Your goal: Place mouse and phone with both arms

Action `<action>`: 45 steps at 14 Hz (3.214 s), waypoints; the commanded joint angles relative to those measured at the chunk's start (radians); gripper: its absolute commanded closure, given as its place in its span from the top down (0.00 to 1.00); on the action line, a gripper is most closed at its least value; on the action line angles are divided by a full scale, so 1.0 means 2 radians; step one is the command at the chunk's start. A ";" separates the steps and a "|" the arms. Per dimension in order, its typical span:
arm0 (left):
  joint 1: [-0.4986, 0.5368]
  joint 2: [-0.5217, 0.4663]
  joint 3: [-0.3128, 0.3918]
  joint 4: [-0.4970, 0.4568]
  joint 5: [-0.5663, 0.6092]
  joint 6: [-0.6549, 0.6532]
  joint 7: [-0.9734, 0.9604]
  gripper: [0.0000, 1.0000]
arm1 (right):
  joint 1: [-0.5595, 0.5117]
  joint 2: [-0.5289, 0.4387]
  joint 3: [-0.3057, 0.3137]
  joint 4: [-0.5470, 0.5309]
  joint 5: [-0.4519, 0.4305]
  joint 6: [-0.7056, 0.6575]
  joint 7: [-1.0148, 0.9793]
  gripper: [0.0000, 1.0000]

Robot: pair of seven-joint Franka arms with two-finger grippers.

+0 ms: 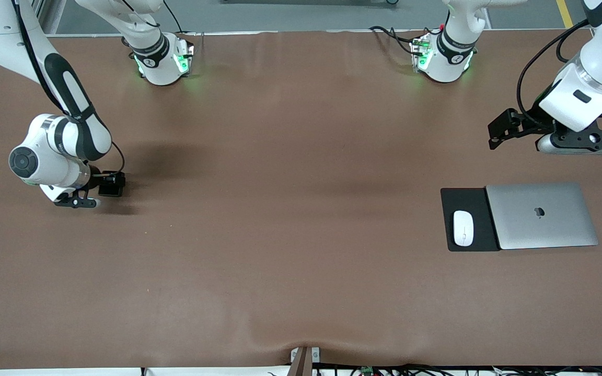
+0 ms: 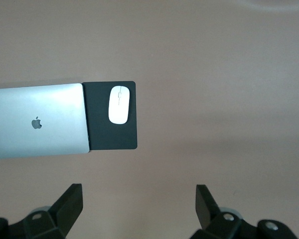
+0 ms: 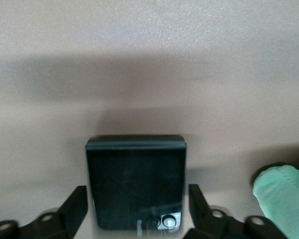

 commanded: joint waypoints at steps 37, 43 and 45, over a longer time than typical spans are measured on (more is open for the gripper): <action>-0.041 -0.036 0.050 -0.014 -0.005 -0.031 -0.006 1.00 | 0.067 -0.160 0.010 0.330 0.025 -0.376 -0.023 1.00; -0.042 -0.007 0.055 0.007 -0.002 -0.031 0.004 1.00 | 0.066 -0.191 0.012 0.349 0.024 -0.421 -0.022 1.00; -0.040 -0.005 0.055 0.006 -0.002 -0.031 0.003 1.00 | 0.066 -0.191 0.012 0.353 0.024 -0.423 -0.021 1.00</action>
